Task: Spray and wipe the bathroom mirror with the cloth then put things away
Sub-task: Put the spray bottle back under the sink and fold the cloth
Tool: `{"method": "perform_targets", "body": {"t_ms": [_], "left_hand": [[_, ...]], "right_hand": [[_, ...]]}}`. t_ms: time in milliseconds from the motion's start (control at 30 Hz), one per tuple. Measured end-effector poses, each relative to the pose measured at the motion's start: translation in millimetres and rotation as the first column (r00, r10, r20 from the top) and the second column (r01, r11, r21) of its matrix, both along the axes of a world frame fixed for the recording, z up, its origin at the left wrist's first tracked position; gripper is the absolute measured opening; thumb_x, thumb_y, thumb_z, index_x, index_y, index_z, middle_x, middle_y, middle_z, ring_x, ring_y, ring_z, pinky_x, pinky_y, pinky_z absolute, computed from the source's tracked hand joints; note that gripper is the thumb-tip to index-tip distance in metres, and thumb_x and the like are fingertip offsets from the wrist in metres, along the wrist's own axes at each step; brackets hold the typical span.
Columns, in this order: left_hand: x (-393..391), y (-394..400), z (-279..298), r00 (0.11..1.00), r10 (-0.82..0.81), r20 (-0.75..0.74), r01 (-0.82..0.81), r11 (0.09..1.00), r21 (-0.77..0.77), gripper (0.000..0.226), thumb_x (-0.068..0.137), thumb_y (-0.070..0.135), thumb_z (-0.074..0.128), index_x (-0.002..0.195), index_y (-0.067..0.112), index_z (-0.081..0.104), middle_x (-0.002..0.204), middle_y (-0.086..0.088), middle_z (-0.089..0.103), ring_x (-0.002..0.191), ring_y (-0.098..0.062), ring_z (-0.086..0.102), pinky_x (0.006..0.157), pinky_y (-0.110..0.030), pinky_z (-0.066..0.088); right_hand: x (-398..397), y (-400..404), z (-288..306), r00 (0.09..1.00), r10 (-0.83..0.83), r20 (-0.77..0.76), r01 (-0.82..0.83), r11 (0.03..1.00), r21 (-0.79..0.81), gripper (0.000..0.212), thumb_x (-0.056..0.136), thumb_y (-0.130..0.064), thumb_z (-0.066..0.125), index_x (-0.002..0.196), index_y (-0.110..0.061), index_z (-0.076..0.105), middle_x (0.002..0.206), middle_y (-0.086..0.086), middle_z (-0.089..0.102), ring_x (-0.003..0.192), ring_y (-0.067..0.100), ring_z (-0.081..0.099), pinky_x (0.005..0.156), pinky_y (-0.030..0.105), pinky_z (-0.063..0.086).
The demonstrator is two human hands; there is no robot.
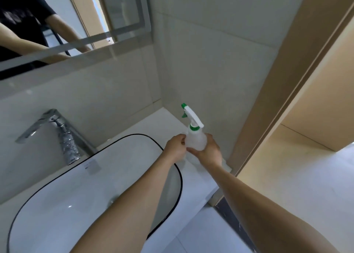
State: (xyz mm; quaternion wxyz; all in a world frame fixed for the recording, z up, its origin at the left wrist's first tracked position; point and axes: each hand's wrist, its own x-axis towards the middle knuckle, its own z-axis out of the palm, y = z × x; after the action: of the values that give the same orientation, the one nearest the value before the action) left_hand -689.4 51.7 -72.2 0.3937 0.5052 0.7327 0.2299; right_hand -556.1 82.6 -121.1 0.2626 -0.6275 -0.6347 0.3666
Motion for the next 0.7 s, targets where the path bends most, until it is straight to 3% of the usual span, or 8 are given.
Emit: {"method": "perform_targets", "body": {"t_ms": [200,300,367,500,600,667,700], "left_hand": [[-55,-16,88,0.958,0.219,0.188,-0.267,0.918,0.293,0.055,0.082,-0.014,0.04,0.128,0.009,0.059,0.131,-0.011,0.062,0.12,-0.024,0.058,0.102,-0.034,0.047],[-94,-40,148,0.915,0.228,0.332,-0.357,0.841,0.407,0.042,0.084,-0.013,0.053,0.112,0.016,0.062,0.114,-0.009,0.069,0.099,-0.022,0.065,0.073,-0.028,0.053],[-119,-65,189,0.9,0.218,0.378,-0.387,0.798,0.462,0.043,0.085,-0.013,0.057,0.111,0.021,0.059,0.107,-0.004,0.071,0.094,-0.02,0.067,0.067,-0.023,0.055],[-160,-127,253,0.892,0.216,0.398,-0.428,0.689,0.584,0.057,0.083,-0.019,0.053,0.127,0.016,0.058,0.121,-0.01,0.067,0.105,-0.019,0.065,0.074,-0.022,0.053],[-175,-173,292,0.873,0.253,0.417,-0.481,0.587,0.651,0.059,0.076,-0.007,0.066,0.121,0.03,0.067,0.116,-0.002,0.072,0.106,-0.018,0.069,0.077,-0.029,0.057],[-184,-201,312,0.848,0.298,0.439,-0.53,0.513,0.676,0.06,0.067,-0.002,0.063,0.111,0.039,0.069,0.109,0.004,0.074,0.103,-0.018,0.072,0.083,-0.04,0.06],[-189,-213,320,0.841,0.319,0.438,-0.542,0.488,0.684,0.062,0.07,-0.005,0.06,0.115,0.037,0.068,0.113,0.003,0.073,0.103,-0.018,0.072,0.087,-0.044,0.06]], "right_hand": [[-52,17,94,0.952,0.197,-0.236,-0.161,0.973,0.165,0.072,0.068,-0.055,0.082,0.126,-0.029,0.048,0.107,-0.012,0.061,0.095,0.012,0.061,0.075,0.029,0.05],[-93,13,149,0.86,0.327,-0.392,-0.239,0.936,0.258,0.063,0.071,-0.052,0.083,0.122,-0.033,0.052,0.106,-0.019,0.062,0.094,-0.004,0.06,0.069,0.014,0.045],[-123,5,188,0.765,0.411,-0.496,-0.291,0.908,0.302,0.058,0.074,-0.048,0.083,0.122,-0.032,0.054,0.109,-0.017,0.065,0.098,0.002,0.064,0.072,0.016,0.048],[-187,-22,265,0.546,0.601,-0.584,-0.438,0.799,0.412,0.061,0.082,-0.05,0.071,0.135,-0.03,0.05,0.122,-0.008,0.063,0.11,0.013,0.064,0.079,0.021,0.054],[-232,-47,313,0.368,0.694,-0.619,-0.578,0.692,0.433,0.068,0.084,-0.052,0.064,0.144,-0.031,0.038,0.133,-0.003,0.057,0.116,0.018,0.061,0.087,0.032,0.055],[-256,-66,343,0.319,0.744,-0.587,-0.648,0.623,0.438,0.074,0.082,-0.057,0.064,0.144,-0.031,0.033,0.132,-0.002,0.058,0.116,0.02,0.062,0.086,0.034,0.055],[-266,-76,356,0.304,0.771,-0.56,-0.672,0.59,0.448,0.076,0.08,-0.058,0.067,0.142,-0.031,0.032,0.13,-0.003,0.058,0.115,0.02,0.062,0.087,0.036,0.055]]}}
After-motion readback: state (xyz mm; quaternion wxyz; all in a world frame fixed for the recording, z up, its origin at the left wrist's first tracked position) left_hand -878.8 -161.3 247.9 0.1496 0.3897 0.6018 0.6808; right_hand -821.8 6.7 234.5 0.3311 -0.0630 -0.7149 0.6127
